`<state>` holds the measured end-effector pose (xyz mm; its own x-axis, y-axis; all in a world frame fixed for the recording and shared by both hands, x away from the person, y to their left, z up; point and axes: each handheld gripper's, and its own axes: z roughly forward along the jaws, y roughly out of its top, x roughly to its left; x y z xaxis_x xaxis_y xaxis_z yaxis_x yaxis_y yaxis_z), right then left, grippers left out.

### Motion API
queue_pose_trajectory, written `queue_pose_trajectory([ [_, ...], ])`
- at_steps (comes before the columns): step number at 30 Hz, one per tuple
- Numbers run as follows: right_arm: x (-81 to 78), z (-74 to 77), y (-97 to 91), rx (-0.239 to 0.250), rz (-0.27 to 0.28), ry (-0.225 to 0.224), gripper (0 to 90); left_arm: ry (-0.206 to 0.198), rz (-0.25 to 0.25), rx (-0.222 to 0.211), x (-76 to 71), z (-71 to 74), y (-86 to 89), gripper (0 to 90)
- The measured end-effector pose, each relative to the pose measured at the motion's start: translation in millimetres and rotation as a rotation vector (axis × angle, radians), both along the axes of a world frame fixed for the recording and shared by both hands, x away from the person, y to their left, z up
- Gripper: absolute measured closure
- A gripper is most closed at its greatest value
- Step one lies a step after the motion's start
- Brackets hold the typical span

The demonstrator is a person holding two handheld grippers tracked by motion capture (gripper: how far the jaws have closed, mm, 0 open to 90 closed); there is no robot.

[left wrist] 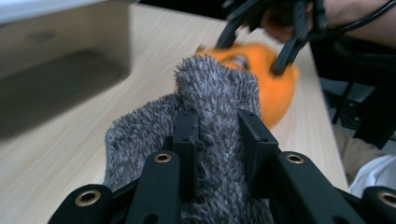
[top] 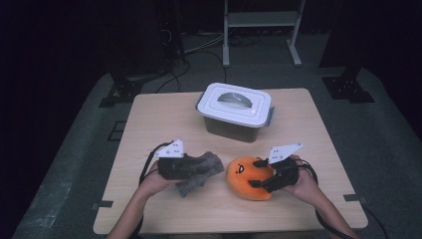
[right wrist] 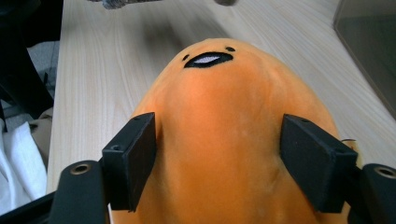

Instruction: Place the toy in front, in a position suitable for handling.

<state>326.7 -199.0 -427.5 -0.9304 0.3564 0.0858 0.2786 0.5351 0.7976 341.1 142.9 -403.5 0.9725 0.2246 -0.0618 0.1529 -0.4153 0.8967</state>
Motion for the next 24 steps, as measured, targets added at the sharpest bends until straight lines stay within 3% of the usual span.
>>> queue_pose_trajectory([
  [3, -0.6, 0.0, 1.4, -0.003, 0.004, -0.008, 27.0, -0.009, -0.045, 0.0, 2.0, 1.4, -23.1, 70.8],
  [6, -1.1, 0.4, 0.6, -0.007, 0.005, -0.013, 27.0, -0.004, -0.058, 0.01, 4.2, -2.9, -37.5, 70.8],
  [9, -2.1, 0.8, -0.6, -0.007, 0.001, -0.014, 27.0, 0.01, -0.062, 0.064, 5.9, -14.5, -48.2, 70.5],
  [11, -2.3, 1.9, -2.8, -0.007, -0.005, -0.014, 26.9, 0.026, -0.06, 0.075, 5.7, -20.7, -49.6, 70.3],
  [24, -12.3, 12.4, -18.8, -0.027, -0.012, -0.017, 24.9, 0.014, -0.061, 0.126, 3.4, -25.7, -43.7, 70.2],
])
